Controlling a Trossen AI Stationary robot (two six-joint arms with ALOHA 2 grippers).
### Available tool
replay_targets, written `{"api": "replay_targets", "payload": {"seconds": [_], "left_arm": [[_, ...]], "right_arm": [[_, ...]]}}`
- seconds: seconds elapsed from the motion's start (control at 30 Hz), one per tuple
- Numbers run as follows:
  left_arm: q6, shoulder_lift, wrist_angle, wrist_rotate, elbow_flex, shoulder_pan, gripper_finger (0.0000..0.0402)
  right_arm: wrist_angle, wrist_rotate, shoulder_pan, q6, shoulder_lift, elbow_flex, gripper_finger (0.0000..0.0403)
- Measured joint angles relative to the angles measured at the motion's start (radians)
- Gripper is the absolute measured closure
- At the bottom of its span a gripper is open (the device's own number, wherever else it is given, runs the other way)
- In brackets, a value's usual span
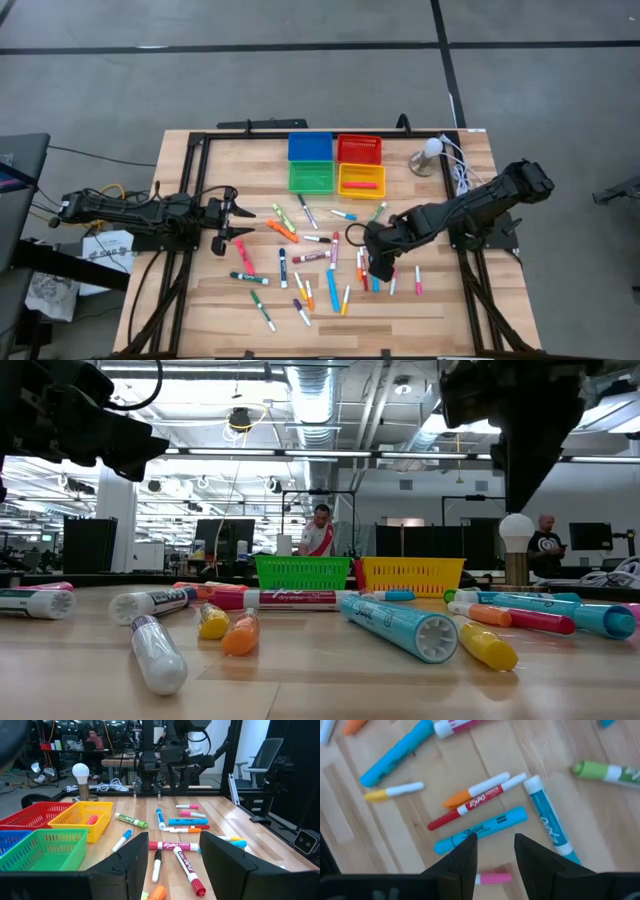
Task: Pick & Place Markers
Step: Put the right large blue highlighter pen into the yellow bin
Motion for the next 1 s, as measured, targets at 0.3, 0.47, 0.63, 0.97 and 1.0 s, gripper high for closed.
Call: {"api": "replay_targets", "payload": {"seconds": [0.3, 0.47, 0.63, 0.97, 1.0], "left_arm": [[0.000, 0.000, 0.000, 0.000, 0.000, 0.000, 0.0224], [0.000, 0.000, 0.000, 0.000, 0.000, 0.000, 0.0224], [0.000, 0.000, 0.000, 0.000, 0.000, 0.000, 0.0224], [0.000, 0.006, 0.001, 0.000, 0.000, 0.000, 0.0224], [0.000, 0.007, 0.001, 0.000, 0.000, 0.000, 0.0224]], "right_arm": [[0.000, -0.025, 0.048, 0.234, 0.000, 0.000, 0.0206], [0.001, -0.025, 0.076, 0.411, 0.007, 0.000, 0.0169], [0.011, -0.025, 0.099, 0.571, 0.054, 0.001, 0.0159], [0.088, 0.004, 0.064, 0.719, 0.114, 0.000, 0.0158], [0.094, 0.009, 0.059, 0.719, 0.114, 0.001, 0.0158]]}}
